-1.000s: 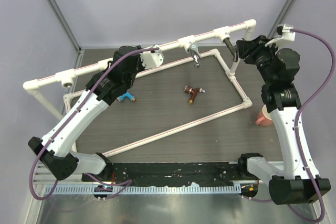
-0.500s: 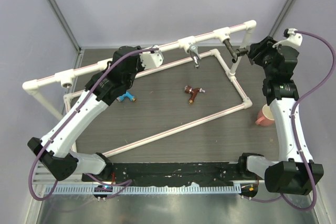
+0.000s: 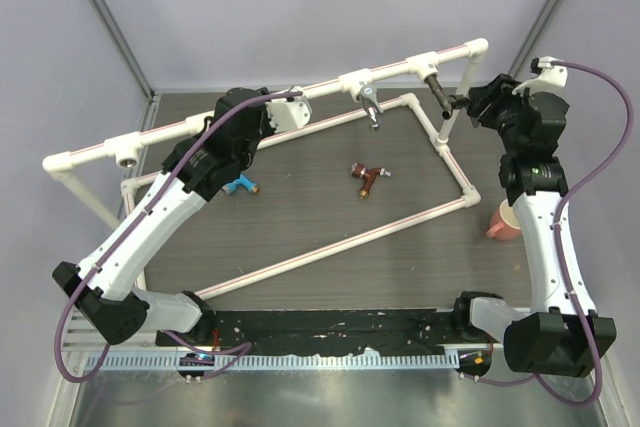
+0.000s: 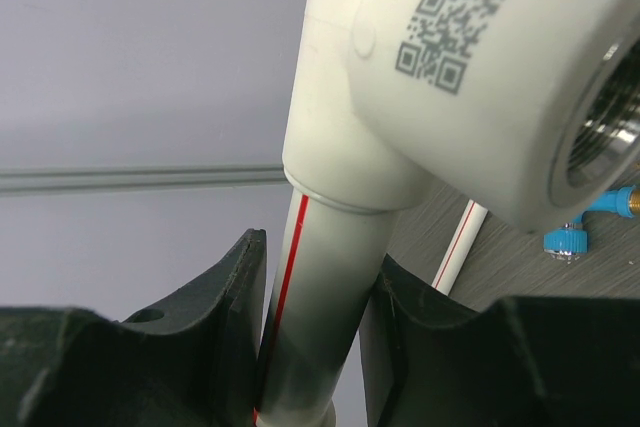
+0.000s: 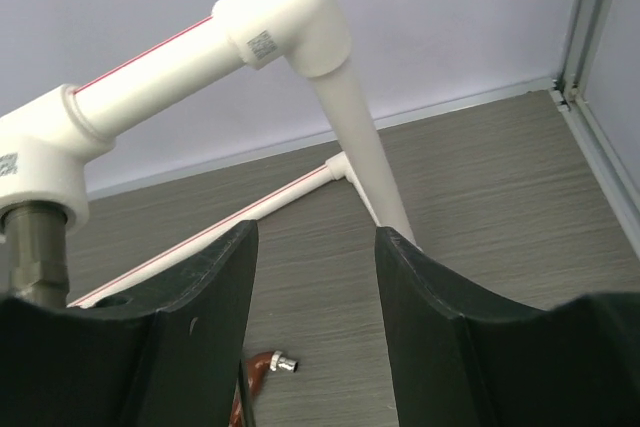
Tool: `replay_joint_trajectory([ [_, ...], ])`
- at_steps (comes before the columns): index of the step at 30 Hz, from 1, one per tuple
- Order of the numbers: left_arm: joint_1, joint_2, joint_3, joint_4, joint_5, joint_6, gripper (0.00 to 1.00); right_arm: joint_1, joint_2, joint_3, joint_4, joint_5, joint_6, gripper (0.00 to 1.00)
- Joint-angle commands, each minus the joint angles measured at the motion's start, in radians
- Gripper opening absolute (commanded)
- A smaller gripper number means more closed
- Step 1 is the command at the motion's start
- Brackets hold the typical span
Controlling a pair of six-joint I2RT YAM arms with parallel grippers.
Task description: Install the water faucets
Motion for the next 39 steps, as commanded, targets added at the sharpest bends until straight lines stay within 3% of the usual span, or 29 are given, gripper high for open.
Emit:
replay_joint_trajectory([
  [1,-0.028,-0.019,0.002,0.035,0.040,-0.147,0.00,0.008,-0.028,-0.061,0.093,-0.138,0.011,0.56],
  [9,-0.031,-0.018,0.002,0.035,0.044,-0.148,0.00,0.043,-0.065,-0.255,0.319,-0.346,0.247,0.56],
  [18,-0.031,-0.016,0.004,0.035,0.044,-0.151,0.00,0.079,-0.151,-0.369,0.643,-0.432,0.529,0.57],
  [22,-0.031,-0.015,0.002,0.036,0.046,-0.154,0.00,0.079,-0.182,-0.357,0.648,-0.435,0.575,0.57],
  [25,-0.031,-0.018,0.001,0.036,0.044,-0.151,0.00,0.079,-0.232,-0.340,0.529,-0.377,0.510,0.57],
  [30,-0.033,-0.027,-0.001,0.041,0.044,-0.150,0.00,0.079,-0.344,-0.315,0.256,-0.169,0.242,0.57],
  [39,-0.033,-0.024,0.002,0.036,0.046,-0.151,0.00,0.089,-0.459,-0.230,0.081,-0.132,-0.127,0.59],
])
